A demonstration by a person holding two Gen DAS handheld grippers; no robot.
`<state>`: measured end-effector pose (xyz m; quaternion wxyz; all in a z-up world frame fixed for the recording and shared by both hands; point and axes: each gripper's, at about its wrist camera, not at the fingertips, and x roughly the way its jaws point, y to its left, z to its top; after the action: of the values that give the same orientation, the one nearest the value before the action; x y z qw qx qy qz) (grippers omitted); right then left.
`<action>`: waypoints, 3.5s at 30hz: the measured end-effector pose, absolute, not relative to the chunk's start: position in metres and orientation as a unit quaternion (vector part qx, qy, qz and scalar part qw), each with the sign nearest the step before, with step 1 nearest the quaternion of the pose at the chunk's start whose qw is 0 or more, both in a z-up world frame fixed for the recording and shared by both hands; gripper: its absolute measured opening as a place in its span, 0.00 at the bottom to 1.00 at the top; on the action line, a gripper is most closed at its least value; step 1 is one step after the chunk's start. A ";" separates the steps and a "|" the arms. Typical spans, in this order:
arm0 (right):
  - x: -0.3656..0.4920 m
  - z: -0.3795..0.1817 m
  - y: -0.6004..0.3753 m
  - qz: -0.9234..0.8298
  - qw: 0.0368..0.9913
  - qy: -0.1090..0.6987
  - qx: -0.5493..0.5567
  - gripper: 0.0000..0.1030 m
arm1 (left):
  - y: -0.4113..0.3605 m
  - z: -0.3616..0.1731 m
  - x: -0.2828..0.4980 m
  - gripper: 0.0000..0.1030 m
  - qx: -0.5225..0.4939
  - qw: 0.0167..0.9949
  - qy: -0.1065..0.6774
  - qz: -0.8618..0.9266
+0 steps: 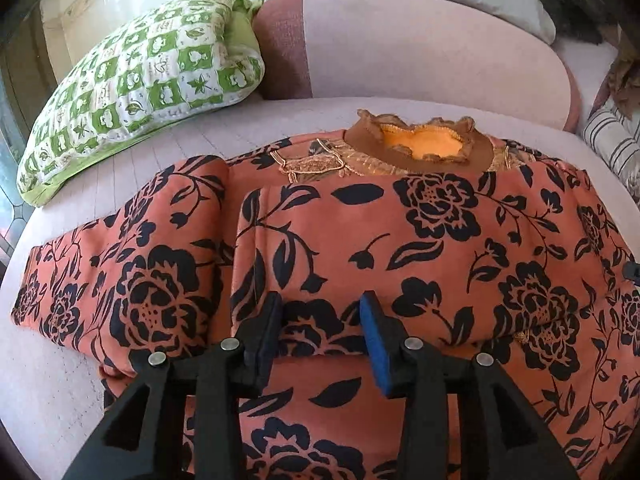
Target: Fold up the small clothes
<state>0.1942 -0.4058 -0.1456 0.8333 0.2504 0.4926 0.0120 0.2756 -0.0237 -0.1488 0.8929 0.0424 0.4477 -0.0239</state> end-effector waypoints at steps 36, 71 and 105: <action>0.214 -0.151 -0.400 0.052 0.810 0.513 0.280 0.34 | -0.002 -0.154 0.289 0.69 0.011 0.891 0.453 -0.022; 0.121 -0.110 -0.312 0.060 0.871 0.454 0.180 0.83 | 0.360 -0.151 0.242 0.62 -0.462 0.780 0.376 0.191; 0.068 -0.095 -0.395 0.061 0.877 0.357 0.317 0.83 | -0.008 -0.100 0.233 0.71 -0.062 0.872 0.471 -0.116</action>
<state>0.0683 -0.3947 -0.0954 0.8765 0.3168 0.3572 0.0612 0.2330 -0.0081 -0.0997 0.8724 -0.0621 0.4707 -0.1160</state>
